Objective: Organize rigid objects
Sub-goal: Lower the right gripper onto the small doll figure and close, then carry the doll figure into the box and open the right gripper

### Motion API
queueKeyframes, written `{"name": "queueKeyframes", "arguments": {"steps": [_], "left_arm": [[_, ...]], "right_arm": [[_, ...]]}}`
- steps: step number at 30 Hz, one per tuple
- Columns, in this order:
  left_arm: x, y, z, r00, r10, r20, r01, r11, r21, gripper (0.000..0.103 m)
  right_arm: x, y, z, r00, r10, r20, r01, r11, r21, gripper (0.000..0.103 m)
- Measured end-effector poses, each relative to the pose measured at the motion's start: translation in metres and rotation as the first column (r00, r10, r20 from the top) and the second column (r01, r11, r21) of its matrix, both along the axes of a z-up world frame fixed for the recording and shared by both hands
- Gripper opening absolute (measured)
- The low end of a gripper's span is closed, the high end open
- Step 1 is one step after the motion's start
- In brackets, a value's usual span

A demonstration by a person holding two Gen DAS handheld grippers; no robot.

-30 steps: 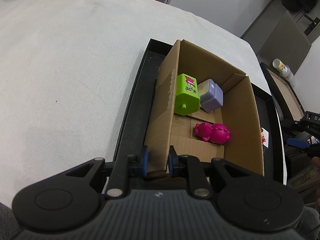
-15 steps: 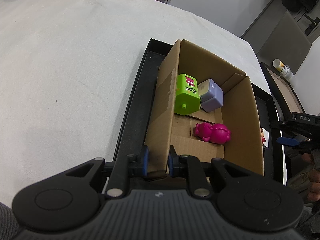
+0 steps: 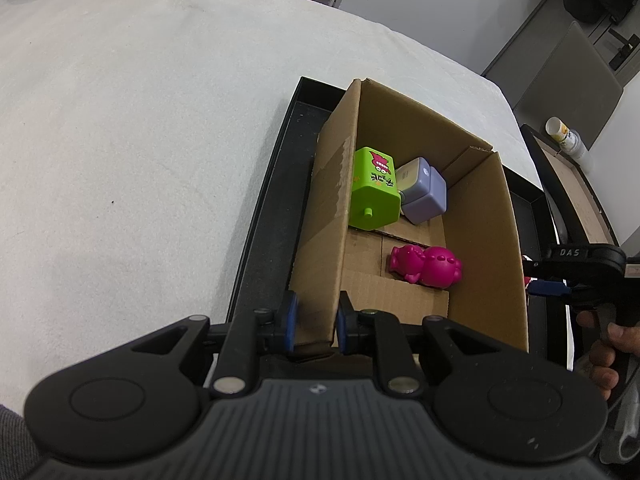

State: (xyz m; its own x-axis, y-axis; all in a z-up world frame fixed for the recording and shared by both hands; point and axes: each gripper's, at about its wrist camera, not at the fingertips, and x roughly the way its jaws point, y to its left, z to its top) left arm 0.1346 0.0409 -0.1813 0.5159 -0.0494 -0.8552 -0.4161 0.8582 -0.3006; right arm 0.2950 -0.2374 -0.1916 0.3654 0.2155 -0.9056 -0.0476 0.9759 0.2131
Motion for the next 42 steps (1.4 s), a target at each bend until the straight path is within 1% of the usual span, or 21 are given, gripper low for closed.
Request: {"name": "queueKeyframes", "arguments": {"steps": [3, 4, 5, 9, 18, 28, 39, 42], "left_arm": [[0.000, 0.000, 0.000, 1.000, 0.000, 0.000, 0.000, 1.000, 0.000, 0.018], [0.000, 0.000, 0.000, 1.000, 0.000, 0.000, 0.000, 1.000, 0.000, 0.018], [0.000, 0.000, 0.000, 1.000, 0.000, 0.000, 0.000, 1.000, 0.000, 0.018], [0.000, 0.000, 0.000, 1.000, 0.000, 0.000, 0.000, 1.000, 0.001, 0.018], [0.000, 0.000, -0.001, 1.000, -0.001, 0.000, 0.001, 1.000, 0.001, 0.018], [0.000, 0.000, -0.001, 1.000, -0.001, 0.001, 0.001, 1.000, 0.001, 0.018], [0.000, 0.000, 0.000, 1.000, -0.001, 0.003, 0.001, 1.000, 0.001, 0.018], [-0.001, 0.000, 0.000, 1.000, -0.001, 0.004, 0.001, 1.000, 0.000, 0.018]], "right_arm": [[0.001, 0.001, -0.004, 1.000, 0.002, -0.006, -0.002, 1.000, -0.017, 0.031], [0.001, 0.000, -0.005, 1.000, 0.003, -0.010, -0.003, 1.000, -0.024, 0.023], [0.002, 0.001, -0.006, 1.000, 0.006, -0.013, -0.006, 0.999, -0.031, 0.022], [-0.001, 0.001, -0.001, 1.000, 0.017, 0.001, -0.017, 0.999, -0.048, 0.022], [-0.008, 0.003, 0.018, 0.999, 0.039, 0.024, -0.039, 0.999, -0.025, 0.021], [-0.015, 0.018, 0.055, 0.993, 0.079, 0.089, -0.081, 0.997, 0.014, 0.021], [-0.015, 0.041, 0.093, 0.978, 0.140, 0.158, -0.148, 0.988, 0.041, 0.022], [-0.016, 0.049, 0.100, 0.973, 0.157, 0.171, -0.167, 0.985, 0.047, 0.022]]}}
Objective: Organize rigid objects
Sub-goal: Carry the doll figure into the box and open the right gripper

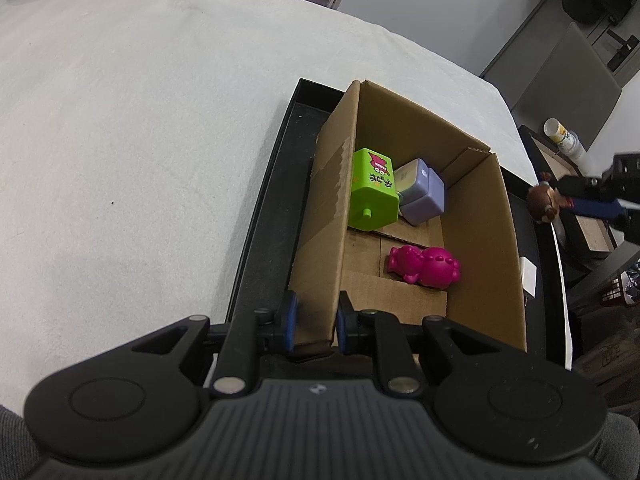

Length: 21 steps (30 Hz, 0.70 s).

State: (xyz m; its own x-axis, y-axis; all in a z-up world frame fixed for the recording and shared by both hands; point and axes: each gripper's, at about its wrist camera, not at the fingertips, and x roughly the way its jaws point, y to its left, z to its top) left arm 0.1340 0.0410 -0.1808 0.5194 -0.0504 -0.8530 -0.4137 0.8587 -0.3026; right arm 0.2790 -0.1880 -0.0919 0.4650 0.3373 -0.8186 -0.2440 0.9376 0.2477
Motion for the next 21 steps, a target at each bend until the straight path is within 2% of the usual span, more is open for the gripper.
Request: {"name": "queueKeyframes", "arguments": {"steps": [13, 15, 21], "left_arm": [[-0.001, 0.000, 0.001, 1.000, 0.000, 0.000, 0.000, 1.000, -0.004, 0.018], [0.000, 0.001, 0.001, 1.000, -0.001, 0.002, 0.001, 1.000, -0.005, 0.018], [0.000, 0.002, 0.000, 1.000, -0.001, 0.001, 0.001, 1.000, -0.004, 0.018]], "right_arm": [[-0.008, 0.040, 0.001, 0.997, 0.075, -0.005, -0.075, 0.997, 0.016, 0.020], [-0.010, 0.044, 0.001, 0.997, 0.083, -0.001, -0.083, 0.996, 0.023, 0.023], [-0.012, 0.040, 0.002, 0.997, 0.074, 0.002, -0.074, 0.997, 0.037, 0.023]]}}
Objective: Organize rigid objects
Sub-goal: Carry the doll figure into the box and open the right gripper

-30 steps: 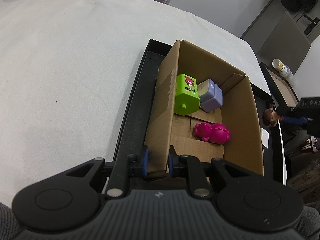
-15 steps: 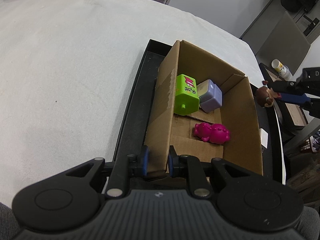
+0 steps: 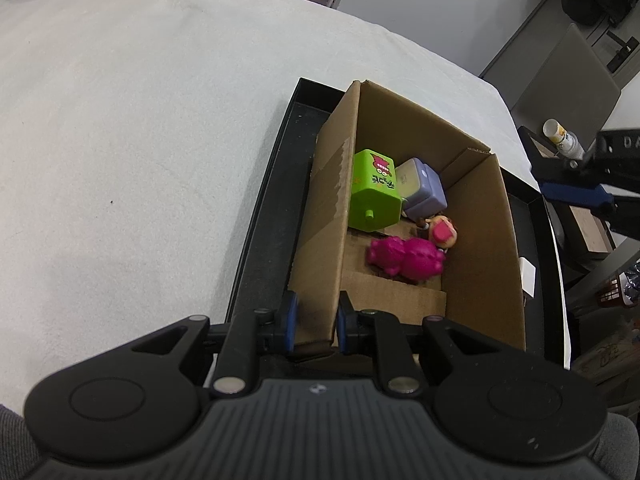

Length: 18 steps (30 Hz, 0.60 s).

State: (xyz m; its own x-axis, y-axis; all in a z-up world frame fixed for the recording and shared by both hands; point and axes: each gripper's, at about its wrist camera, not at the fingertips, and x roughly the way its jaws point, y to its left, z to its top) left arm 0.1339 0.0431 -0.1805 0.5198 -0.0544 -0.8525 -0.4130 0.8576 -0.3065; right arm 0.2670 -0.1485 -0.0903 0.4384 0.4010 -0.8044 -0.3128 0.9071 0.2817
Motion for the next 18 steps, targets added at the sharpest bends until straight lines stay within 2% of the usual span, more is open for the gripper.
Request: {"name": "queueKeyframes", "arguments": {"steps": [4, 7, 12, 14, 18], "left_arm": [[-0.001, 0.000, 0.000, 1.000, 0.000, 0.001, 0.000, 1.000, 0.000, 0.018], [-0.001, 0.000, 0.000, 1.000, 0.000, 0.000, 0.000, 1.000, 0.002, 0.018], [0.000, 0.000, 0.000, 1.000, 0.000, -0.001, 0.000, 1.000, 0.004, 0.018], [0.000, 0.000, 0.000, 1.000, 0.001, -0.001, -0.001, 1.000, 0.003, 0.018], [0.000, 0.000, 0.000, 1.000, 0.000, -0.001, 0.000, 1.000, 0.005, 0.018]], "right_arm": [[0.003, -0.016, -0.002, 0.999, -0.041, -0.011, 0.041, 0.999, 0.000, 0.024], [0.005, -0.030, -0.007, 0.997, -0.073, -0.024, 0.073, 0.997, -0.006, 0.031], [0.006, -0.052, -0.016, 0.992, -0.120, -0.044, 0.119, 0.993, -0.022, 0.033], [0.006, -0.060, -0.019, 0.990, -0.135, -0.049, 0.134, 0.991, -0.029, 0.039], [0.007, -0.074, -0.023, 0.986, -0.159, -0.051, 0.158, 0.987, -0.039, 0.041]]}}
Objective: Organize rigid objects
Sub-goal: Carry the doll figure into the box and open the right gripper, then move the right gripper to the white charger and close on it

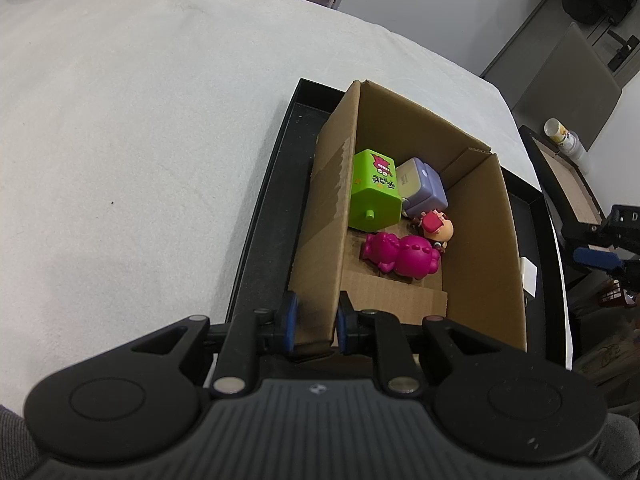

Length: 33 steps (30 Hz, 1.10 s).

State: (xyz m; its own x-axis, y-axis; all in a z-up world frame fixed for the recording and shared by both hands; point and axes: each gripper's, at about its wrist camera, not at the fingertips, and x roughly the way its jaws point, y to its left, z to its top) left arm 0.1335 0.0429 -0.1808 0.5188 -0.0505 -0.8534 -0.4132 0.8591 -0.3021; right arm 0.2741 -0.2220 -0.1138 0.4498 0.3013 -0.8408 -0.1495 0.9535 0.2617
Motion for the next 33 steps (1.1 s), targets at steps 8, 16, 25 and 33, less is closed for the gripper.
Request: {"name": "queueKeyframes", "arguments": {"steps": [8, 16, 25, 33], "left_arm": [[0.000, 0.000, 0.000, 1.000, 0.000, 0.000, 0.000, 1.000, 0.000, 0.018], [0.000, 0.000, 0.001, 1.000, -0.001, -0.001, 0.001, 1.000, 0.002, 0.018], [0.000, -0.001, 0.001, 1.000, -0.001, -0.001, 0.001, 1.000, 0.002, 0.018], [0.000, -0.001, 0.000, 1.000, 0.000, -0.001, 0.000, 1.000, 0.002, 0.018]], "right_arm": [[0.005, -0.018, -0.013, 0.999, -0.028, -0.020, 0.028, 0.999, -0.024, 0.042], [0.008, -0.030, -0.032, 0.997, -0.063, -0.052, 0.061, 0.997, -0.048, 0.051], [0.017, -0.034, -0.055, 0.993, -0.080, -0.083, 0.072, 0.993, -0.091, 0.067], [0.028, -0.034, -0.076, 0.990, -0.088, -0.106, 0.073, 0.988, -0.138, 0.067]]}}
